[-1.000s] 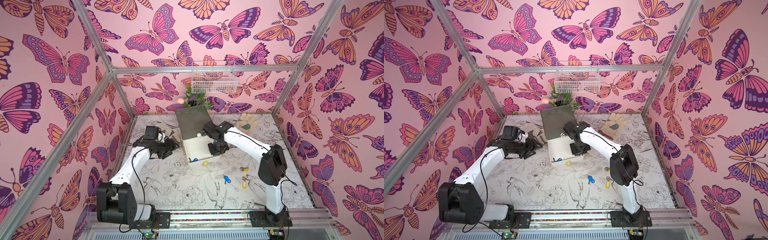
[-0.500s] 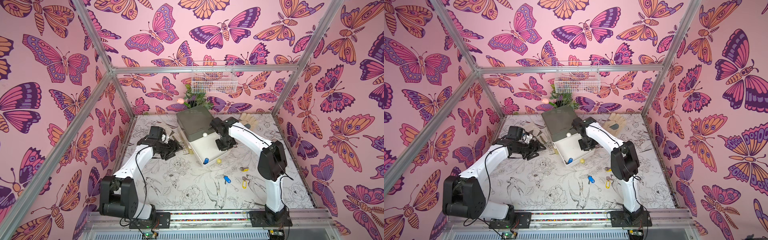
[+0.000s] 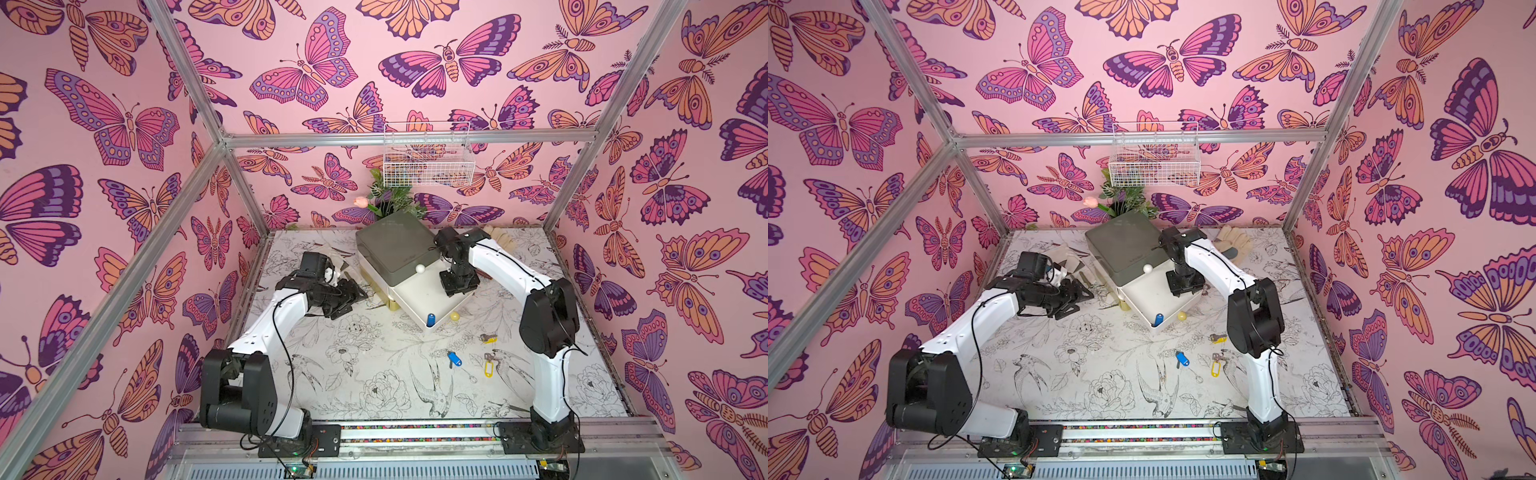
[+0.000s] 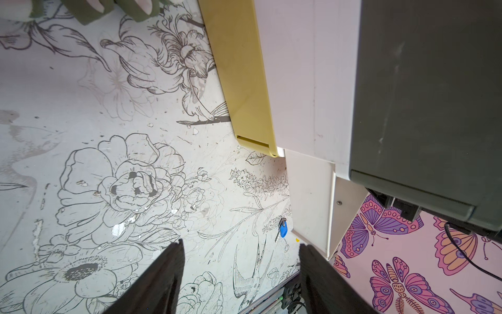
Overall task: Take the keys out of the drawer
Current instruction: Adjust the storage box at the center of the board.
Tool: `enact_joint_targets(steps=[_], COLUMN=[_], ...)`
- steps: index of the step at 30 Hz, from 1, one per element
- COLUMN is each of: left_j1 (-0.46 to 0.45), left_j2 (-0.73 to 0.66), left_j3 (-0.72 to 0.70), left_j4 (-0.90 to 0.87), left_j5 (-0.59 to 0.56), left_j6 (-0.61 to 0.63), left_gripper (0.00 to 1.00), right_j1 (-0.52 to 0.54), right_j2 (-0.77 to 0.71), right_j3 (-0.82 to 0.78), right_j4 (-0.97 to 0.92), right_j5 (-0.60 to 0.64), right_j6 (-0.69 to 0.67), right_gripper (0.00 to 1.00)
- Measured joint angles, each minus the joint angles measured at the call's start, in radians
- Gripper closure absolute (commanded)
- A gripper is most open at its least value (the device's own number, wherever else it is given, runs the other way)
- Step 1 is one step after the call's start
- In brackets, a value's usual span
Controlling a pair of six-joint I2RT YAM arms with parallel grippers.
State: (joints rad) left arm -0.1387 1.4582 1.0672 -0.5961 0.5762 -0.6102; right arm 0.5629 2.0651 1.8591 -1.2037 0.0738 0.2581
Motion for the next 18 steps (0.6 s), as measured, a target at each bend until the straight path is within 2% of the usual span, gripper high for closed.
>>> enact_joint_targets(steps=[3, 8, 18], left_j1=[0.000, 0.000, 0.002], left_j2=[0.003, 0.003, 0.003], left_j3=[0.000, -0.024, -0.055], left_j4=[0.005, 0.025, 0.028], left_j5=[0.005, 0.011, 0.023], left_j6=[0.000, 0.007, 0.007], left_gripper=[0.26, 0.26, 0.25], right_j1=[0.018, 0.063, 0.114], right_j2=[-0.023, -0.051, -0.084], right_j3=[-0.014, -0.037, -0.111], right_j4=[-0.004, -0.010, 0.015], right_j5=[-0.034, -0.081, -0.077], right_j6=[-0.005, -0.046, -0.109], right_gripper=[0.29, 0.06, 0.04])
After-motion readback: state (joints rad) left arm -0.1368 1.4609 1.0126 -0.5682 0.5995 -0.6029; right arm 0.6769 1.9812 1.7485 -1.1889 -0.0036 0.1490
